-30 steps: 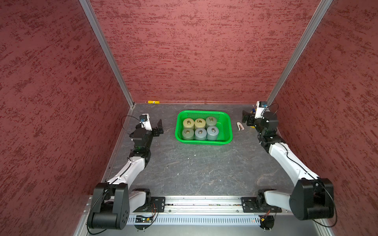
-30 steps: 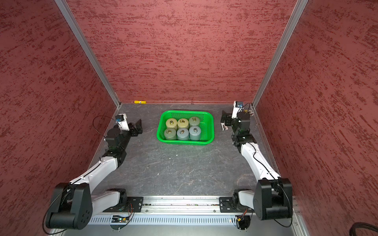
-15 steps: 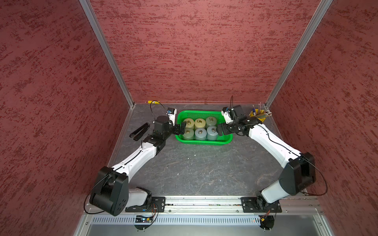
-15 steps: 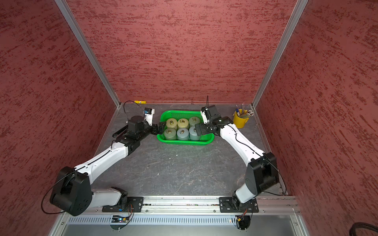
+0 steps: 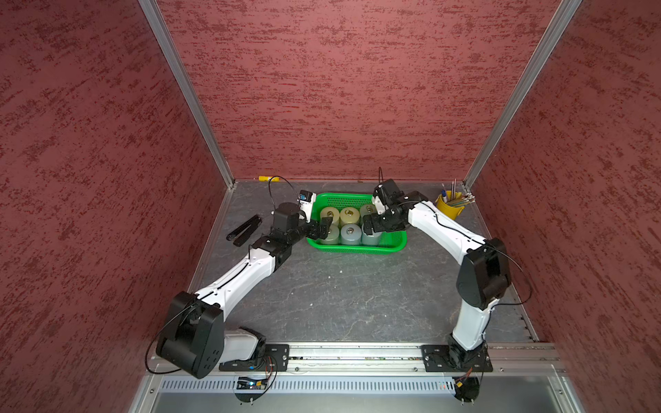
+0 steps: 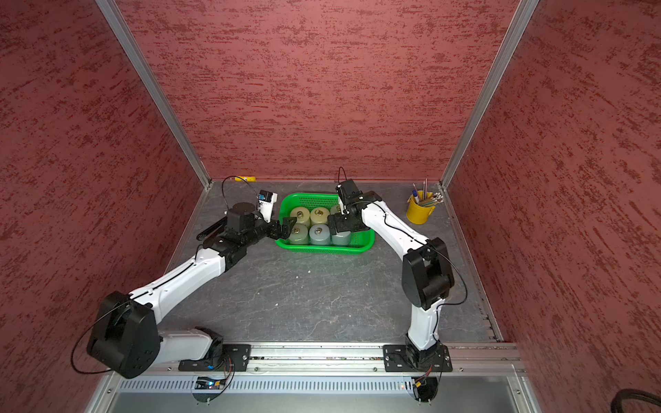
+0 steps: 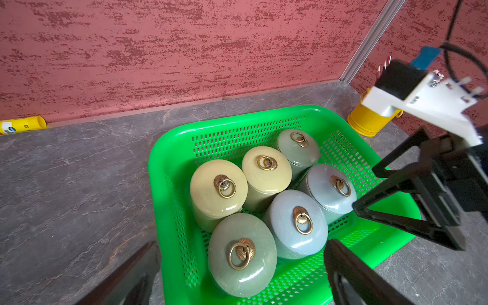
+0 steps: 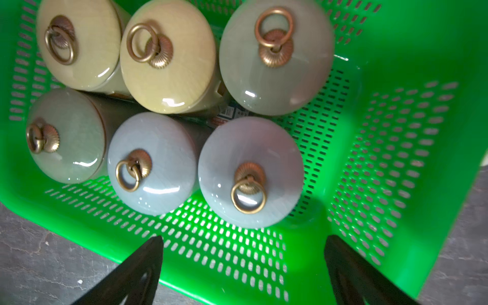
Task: Take the tea canister out of the basket
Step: Pick up the tea canister from the basket.
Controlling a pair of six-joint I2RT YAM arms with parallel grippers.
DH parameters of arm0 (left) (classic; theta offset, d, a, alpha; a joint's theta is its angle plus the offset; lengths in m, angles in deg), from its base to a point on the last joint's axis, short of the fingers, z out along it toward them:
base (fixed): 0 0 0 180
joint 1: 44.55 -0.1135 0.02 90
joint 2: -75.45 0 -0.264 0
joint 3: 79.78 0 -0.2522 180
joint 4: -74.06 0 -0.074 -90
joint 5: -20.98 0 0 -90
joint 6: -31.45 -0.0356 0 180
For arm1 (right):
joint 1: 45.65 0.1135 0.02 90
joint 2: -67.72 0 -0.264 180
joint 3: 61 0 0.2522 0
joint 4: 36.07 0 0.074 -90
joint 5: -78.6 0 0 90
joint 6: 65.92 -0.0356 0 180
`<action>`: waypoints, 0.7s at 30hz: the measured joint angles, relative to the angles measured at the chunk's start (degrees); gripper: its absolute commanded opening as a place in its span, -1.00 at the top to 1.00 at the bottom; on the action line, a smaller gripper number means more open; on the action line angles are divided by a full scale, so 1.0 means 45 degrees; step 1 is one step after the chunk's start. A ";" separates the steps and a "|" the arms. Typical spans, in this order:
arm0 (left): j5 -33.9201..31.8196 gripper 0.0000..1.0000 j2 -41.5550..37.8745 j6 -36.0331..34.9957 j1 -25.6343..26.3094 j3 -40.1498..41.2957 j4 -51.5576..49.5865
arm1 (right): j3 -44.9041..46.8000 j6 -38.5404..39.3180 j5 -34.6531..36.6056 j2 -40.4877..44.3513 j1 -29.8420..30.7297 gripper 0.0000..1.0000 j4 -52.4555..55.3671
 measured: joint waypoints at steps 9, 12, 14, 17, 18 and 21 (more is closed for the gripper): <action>0.0257 -0.99 0.0107 0.0000 0.0049 -0.0015 0.0000 | -0.0899 -0.0874 0.0044 -0.1005 0.0019 -0.91 0.0175; 0.0262 -0.99 0.0189 -0.0005 0.0049 -0.0024 -0.0010 | -0.0962 -0.1054 0.0160 -0.1224 0.0019 -0.89 0.0180; 0.0267 -0.99 0.0189 -0.0005 0.0058 -0.0024 -0.0010 | -0.0971 -0.1156 0.0257 -0.1365 0.0019 -0.87 0.0180; 0.0272 -0.99 0.0189 -0.0010 0.0058 -0.0024 -0.0015 | -0.1098 -0.1287 0.0408 -0.1603 0.0019 -0.84 0.0189; 0.0272 -0.99 0.0189 -0.0015 0.0058 -0.0024 -0.0015 | -0.1151 -0.1326 0.0486 -0.1671 0.0019 -0.83 0.0194; 0.0262 -0.99 0.0189 -0.0044 0.0058 -0.0024 -0.0015 | -0.1355 -0.1418 0.0646 -0.1846 0.0019 -0.80 0.0199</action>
